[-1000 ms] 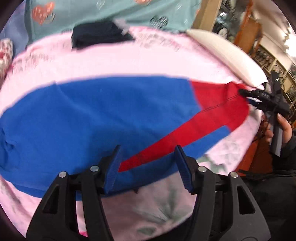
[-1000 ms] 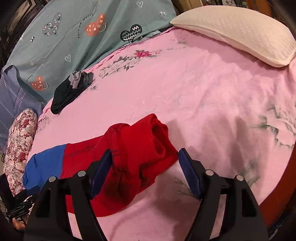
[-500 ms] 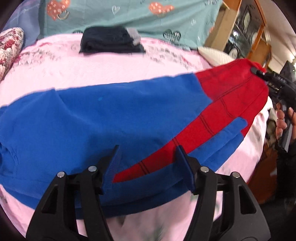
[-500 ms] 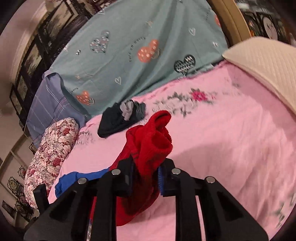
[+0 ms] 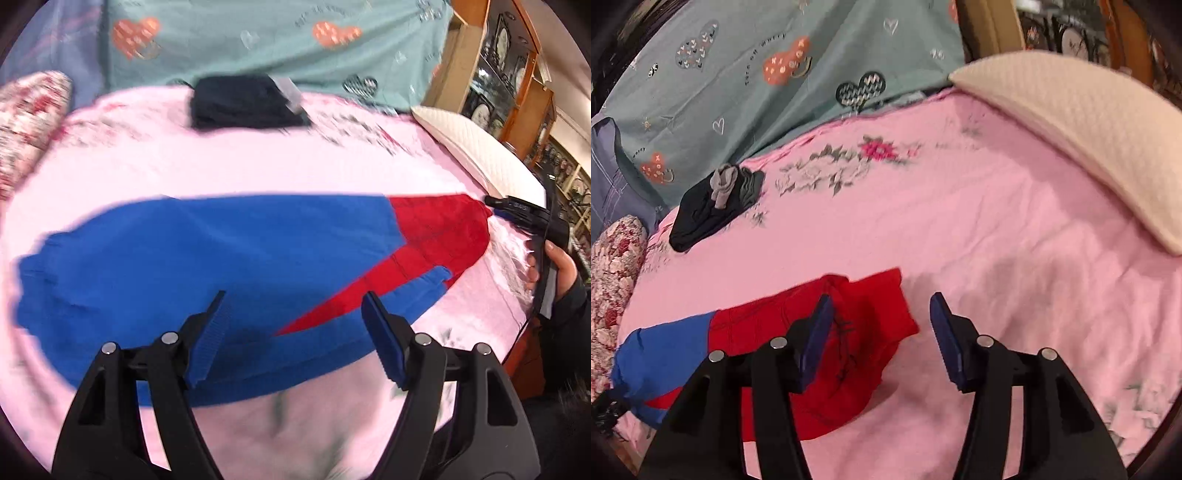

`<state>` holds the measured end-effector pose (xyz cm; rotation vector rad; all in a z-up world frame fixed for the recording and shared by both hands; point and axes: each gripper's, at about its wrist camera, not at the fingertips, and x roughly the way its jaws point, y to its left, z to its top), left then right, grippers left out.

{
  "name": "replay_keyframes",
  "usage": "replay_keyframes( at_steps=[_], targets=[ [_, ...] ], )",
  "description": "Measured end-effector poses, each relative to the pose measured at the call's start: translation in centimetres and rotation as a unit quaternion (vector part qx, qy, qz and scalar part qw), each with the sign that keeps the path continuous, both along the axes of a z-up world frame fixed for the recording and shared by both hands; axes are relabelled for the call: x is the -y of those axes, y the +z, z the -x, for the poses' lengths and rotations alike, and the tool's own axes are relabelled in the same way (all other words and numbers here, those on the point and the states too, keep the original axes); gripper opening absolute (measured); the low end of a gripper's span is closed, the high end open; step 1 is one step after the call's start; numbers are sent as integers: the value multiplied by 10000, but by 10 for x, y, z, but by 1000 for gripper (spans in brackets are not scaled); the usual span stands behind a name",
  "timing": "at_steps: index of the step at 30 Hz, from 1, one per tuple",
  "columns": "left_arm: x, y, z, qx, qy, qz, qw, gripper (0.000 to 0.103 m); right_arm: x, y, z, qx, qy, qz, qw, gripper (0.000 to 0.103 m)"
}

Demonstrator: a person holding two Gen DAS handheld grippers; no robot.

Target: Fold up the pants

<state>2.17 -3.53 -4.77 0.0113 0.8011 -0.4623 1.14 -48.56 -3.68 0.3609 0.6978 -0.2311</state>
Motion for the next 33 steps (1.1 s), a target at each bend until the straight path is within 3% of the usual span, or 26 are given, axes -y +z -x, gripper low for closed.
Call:
replay_keyframes(
  at_steps=[2,5,7,10,14,18,20,25,28,33],
  targets=[
    [-29,7,3,132,318,-119,9993,76,-15,17,11,245,169,153,9994,57],
    [-70,3,-9,59,888,-330,9955,76,-59,30,17,441,1138,-195,9923,57],
    [-83,-5,-20,-28,1087,-521,9927,76,-97,27,12,341,1834,-425,9815,57],
    [-96,-19,-26,-198,1314,-820,9877,75,-135,3,1,-132,2383,-724,9684,57],
    [-117,-40,-23,-654,1297,-985,9845,59,-142,-47,-5,-1124,2450,-922,9586,56],
    [-132,-33,-8,-534,1337,-580,9879,57,-140,-37,11,-919,2354,-903,9633,57],
    [-129,-18,3,-308,1261,-376,9908,69,-158,-24,16,-681,2786,-1145,9511,58],
    [-90,-13,32,-220,548,-344,9977,70,-227,-16,25,-655,3812,-681,9196,58],
    [-67,-23,36,-274,269,-356,9986,70,-248,-21,30,-636,3992,-299,9142,56],
    [-28,-40,34,-104,50,-908,9958,68,-263,-25,37,-612,3953,219,9163,54]
  ],
)
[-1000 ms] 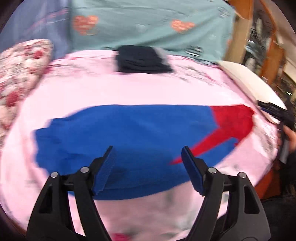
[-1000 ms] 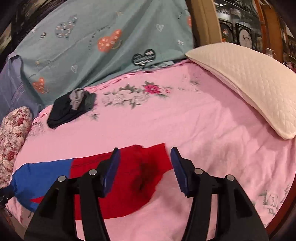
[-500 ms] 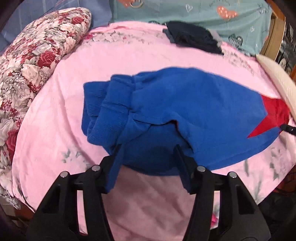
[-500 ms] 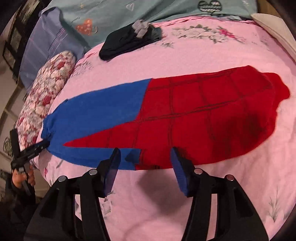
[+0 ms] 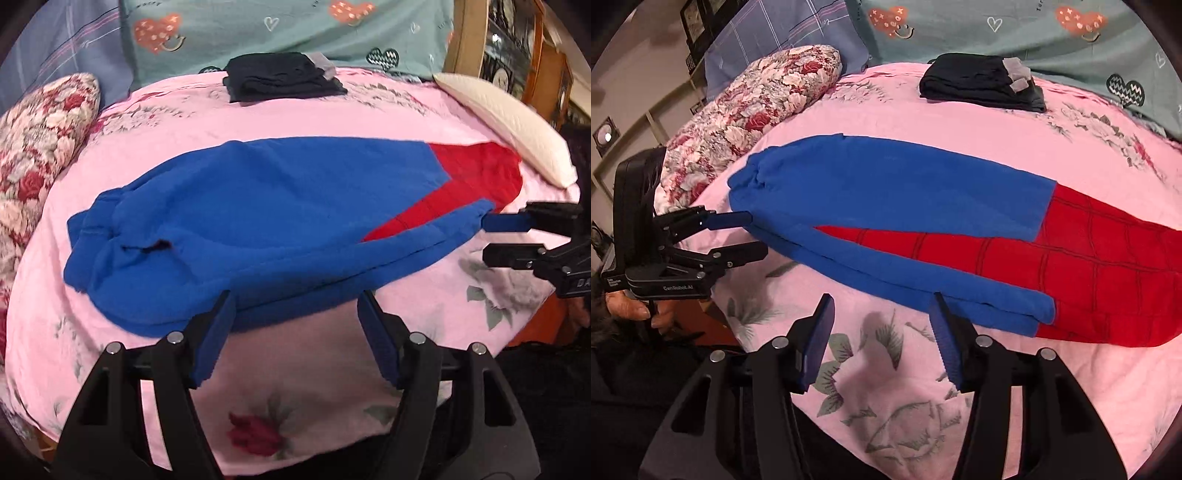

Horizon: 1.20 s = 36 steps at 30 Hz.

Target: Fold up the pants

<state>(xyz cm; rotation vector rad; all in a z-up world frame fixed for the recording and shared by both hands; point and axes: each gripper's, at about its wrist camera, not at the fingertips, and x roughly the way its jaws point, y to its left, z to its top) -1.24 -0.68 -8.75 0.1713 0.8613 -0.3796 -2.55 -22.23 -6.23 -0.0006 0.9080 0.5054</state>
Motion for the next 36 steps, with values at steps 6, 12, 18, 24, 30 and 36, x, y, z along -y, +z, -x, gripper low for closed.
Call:
replay_keyframes(
  at_steps=[6,12,18,24,30,36],
  targets=[
    [23,-8,-8,127,-181,-360,9991,68,1,-6,-8,147,-192,207,9995,54],
    [24,-2,-12,139,-180,-303,9993,59,-12,-6,-15,366,-128,675,9970,50],
    [26,-5,-13,63,-268,-284,9992,51,-16,-18,-27,171,34,826,9964,28],
    [26,3,-6,109,-356,-192,9991,50,-7,-12,-29,109,66,438,9990,1],
    [29,10,-6,221,-430,-177,9987,56,1,4,-23,331,-22,68,9994,1],
    [33,-6,-20,72,-343,-282,9990,56,2,7,-25,294,-27,7,9996,0]
  ],
)
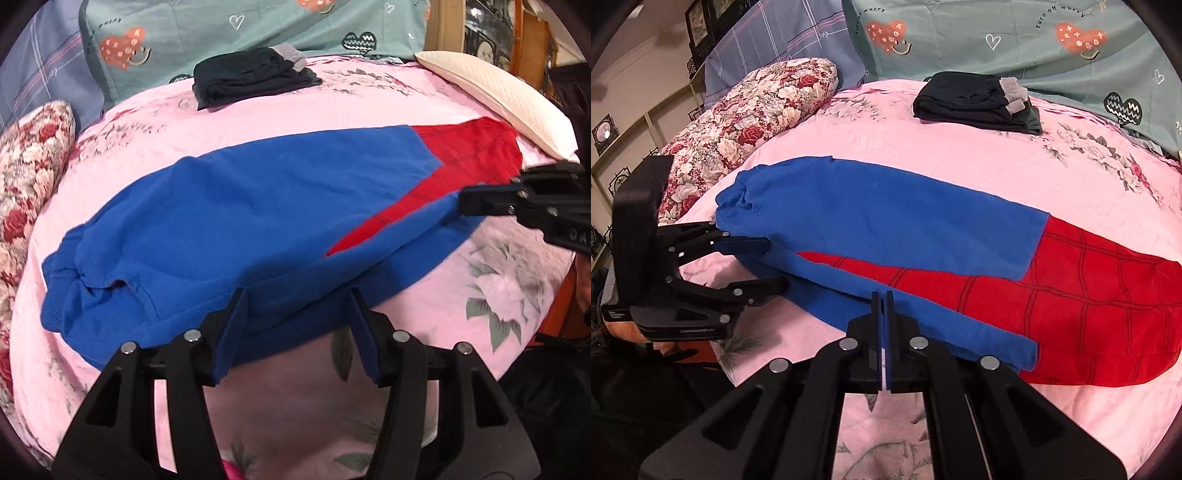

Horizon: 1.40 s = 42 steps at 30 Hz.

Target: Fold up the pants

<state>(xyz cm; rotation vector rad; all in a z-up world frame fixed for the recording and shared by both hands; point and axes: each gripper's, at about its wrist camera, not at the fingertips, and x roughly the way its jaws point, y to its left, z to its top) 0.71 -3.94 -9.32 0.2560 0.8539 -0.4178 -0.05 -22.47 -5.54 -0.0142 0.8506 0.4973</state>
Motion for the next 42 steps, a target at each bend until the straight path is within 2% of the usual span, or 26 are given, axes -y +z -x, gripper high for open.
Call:
replay_keyframes(
  at_steps=[3,5,6,9,11,12,13,17,18,19,21,23,29,33,35,36,37,39,40,42],
  targets=[
    [2,3,-1,44,-24,-20,10000,48,2,5,2,28,7,-64,10000,0],
    [1,3,-2,17,-49,-5,10000,29,3,7,2,43,14,-56,10000,0],
    [1,3,-2,-9,-60,17,10000,25,3,6,2,37,1,-60,10000,0],
    [3,1,-2,-40,-94,16,9999,22,-4,2,3,-29,228,16,9997,1],
    [4,1,-2,-46,-101,7,9999,22,-12,-1,6,13,390,195,9990,22],
    [4,1,-2,-50,-98,9,9999,22,-16,-1,7,101,396,328,9986,39],
    [5,1,-3,-59,-93,17,9999,22,-19,-1,8,208,371,447,9981,40],
    [8,-2,-4,-65,-105,-19,9999,23,-28,-12,2,127,428,679,9967,39],
    [8,-2,-5,-70,-107,-6,9999,23,-30,-16,-1,40,444,707,9965,25],
    [7,-3,-5,-73,-112,42,9999,22,-30,-23,-5,-105,472,698,9964,6],
    [4,-2,-6,-109,-124,135,9998,10,-27,-24,-8,-131,398,553,9976,2],
    [2,1,-4,-115,-145,228,9996,5,-24,-20,-6,-78,359,446,9983,2],
    [0,23,14,38,-298,352,9989,5,-18,4,8,131,352,246,9990,1],
    [2,5,11,-261,-326,181,9990,6,-19,-9,7,-110,453,348,9983,1],
    [2,-1,11,-249,-314,158,9991,9,-22,-23,3,-317,466,457,9974,2],
    [2,0,11,-268,-307,167,9990,9,-23,-24,4,-272,481,453,9974,6],
    [2,2,12,-292,-313,206,9989,14,-22,-21,5,-275,516,415,9974,19],
    [-2,9,14,-435,-360,392,9976,48,-19,-12,11,-167,450,404,9980,41],
    [-4,19,19,-330,-408,564,9970,67,-16,-6,15,-24,408,391,9984,41],
    [-5,35,26,-101,-510,764,9957,69,-5,5,17,86,292,202,9993,41]
  ],
)
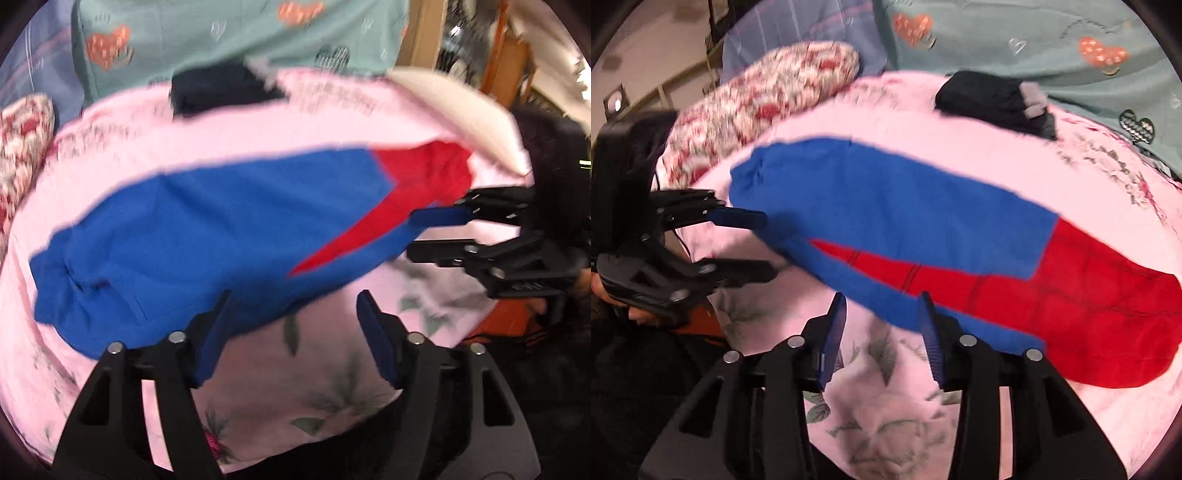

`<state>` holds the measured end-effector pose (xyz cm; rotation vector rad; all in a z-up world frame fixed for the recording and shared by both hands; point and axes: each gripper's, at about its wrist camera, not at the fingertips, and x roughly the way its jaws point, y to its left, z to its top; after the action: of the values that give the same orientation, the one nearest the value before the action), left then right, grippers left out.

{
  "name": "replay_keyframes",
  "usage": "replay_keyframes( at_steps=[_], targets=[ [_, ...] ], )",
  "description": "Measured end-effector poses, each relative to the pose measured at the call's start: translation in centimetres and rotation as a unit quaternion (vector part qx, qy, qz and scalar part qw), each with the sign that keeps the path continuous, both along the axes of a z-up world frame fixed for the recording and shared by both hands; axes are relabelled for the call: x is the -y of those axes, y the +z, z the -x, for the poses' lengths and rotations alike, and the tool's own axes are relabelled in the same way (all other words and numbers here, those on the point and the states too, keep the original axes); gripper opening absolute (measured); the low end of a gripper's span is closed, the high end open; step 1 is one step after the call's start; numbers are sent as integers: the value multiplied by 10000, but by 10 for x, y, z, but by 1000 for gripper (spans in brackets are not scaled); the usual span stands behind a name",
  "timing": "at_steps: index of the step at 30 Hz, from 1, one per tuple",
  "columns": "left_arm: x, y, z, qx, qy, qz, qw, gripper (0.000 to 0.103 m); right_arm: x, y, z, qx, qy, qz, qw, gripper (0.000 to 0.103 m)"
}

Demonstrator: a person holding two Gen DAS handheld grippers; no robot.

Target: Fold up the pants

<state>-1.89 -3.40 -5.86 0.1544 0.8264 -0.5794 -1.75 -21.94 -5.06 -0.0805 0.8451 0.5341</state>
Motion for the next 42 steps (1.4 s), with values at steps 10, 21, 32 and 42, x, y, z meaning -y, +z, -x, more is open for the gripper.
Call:
replay_keyframes(
  at_steps=[10,21,32,42],
  targets=[
    [16,-30,-34,-422,264,-210,9985,69,58,-18,-26,-459,-1073,-557,9916,43],
    [77,-1,-58,-309,-148,729,9968,80,258,-24,-10,-254,-3914,-1777,9025,75],
    [108,-38,-78,-731,-27,369,9966,81,234,-15,-31,-98,-3459,-2073,9150,18],
    [-1,-13,-66,-249,1222,675,9899,82,-7,36,-46,461,-776,-210,9957,24]
  ],
)
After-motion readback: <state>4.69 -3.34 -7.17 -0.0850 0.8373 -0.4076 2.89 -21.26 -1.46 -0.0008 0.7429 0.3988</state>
